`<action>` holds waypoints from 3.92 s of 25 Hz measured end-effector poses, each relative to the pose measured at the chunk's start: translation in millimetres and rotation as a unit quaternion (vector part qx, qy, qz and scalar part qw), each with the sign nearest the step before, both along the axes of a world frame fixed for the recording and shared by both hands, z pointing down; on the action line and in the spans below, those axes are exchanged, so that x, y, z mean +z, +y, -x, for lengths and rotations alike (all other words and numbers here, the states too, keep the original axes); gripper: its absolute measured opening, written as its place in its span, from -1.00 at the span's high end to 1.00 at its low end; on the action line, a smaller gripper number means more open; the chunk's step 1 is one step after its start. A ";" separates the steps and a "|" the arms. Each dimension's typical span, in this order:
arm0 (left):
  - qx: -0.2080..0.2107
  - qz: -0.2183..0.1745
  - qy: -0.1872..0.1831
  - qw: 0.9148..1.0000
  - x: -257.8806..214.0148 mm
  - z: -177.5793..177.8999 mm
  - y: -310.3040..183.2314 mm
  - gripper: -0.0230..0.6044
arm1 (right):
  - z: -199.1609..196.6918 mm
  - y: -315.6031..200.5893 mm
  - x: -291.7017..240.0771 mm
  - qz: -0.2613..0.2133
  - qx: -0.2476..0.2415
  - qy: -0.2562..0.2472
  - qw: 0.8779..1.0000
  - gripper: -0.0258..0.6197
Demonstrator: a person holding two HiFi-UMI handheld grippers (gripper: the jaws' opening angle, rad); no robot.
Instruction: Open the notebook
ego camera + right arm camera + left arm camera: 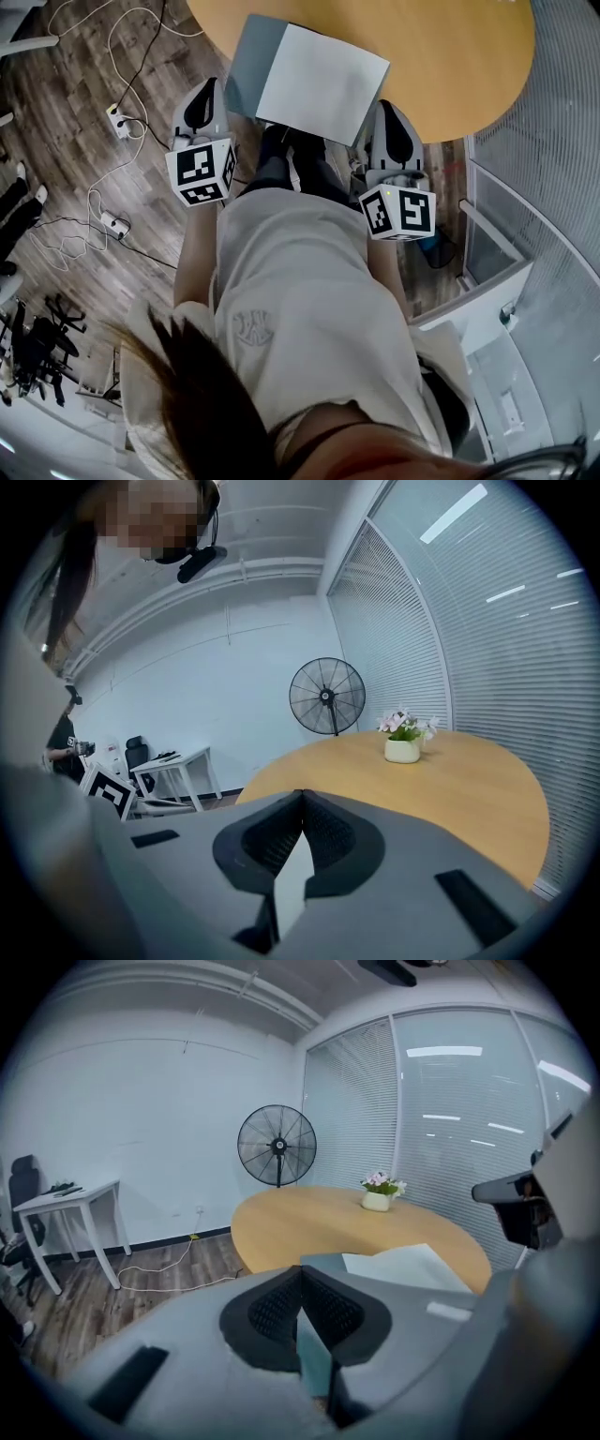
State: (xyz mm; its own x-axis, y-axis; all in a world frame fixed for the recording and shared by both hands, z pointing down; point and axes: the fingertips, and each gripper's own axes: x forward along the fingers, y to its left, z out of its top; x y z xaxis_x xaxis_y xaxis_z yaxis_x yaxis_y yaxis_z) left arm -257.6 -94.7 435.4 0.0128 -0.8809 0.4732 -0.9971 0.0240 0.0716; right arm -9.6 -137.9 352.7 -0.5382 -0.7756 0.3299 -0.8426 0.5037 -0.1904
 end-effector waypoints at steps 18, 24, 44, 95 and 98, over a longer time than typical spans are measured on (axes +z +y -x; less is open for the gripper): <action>0.059 -0.124 -0.011 0.991 -122.4 -46.0 -31.0 0.87 | -29.9 -7.4 -62.0 -0.055 0.023 -0.017 0.998 0.92; 0.089 -0.160 -0.018 0.983 -159.9 -79.2 -38.7 0.87 | -56.9 -9.6 -82.4 -0.067 0.042 -0.027 0.997 0.92; 0.141 -0.223 0.004 0.965 -229.9 -163.1 -52.3 0.87 | -98.7 -21.0 -133.1 -0.111 0.026 -0.025 0.993 0.92; 0.120 -0.221 0.021 0.968 -206.2 -242.5 -8.8 0.87 | -182.3 3.5 -106.4 -0.108 0.034 -0.006 0.994 0.92; 0.119 -0.223 0.020 0.967 -206.8 -241.2 -8.4 0.87 | -178.0 3.4 -107.0 -0.108 0.029 -0.010 0.994 0.92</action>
State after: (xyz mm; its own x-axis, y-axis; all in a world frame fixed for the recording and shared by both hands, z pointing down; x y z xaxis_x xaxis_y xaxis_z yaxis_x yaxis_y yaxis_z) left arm -16.3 -103.1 228.6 0.2512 -0.9670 0.0417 -0.9667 -0.2485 0.0602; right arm 168.3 -134.5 245.6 -0.4948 -0.8572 0.1431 -0.8689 0.4849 -0.0997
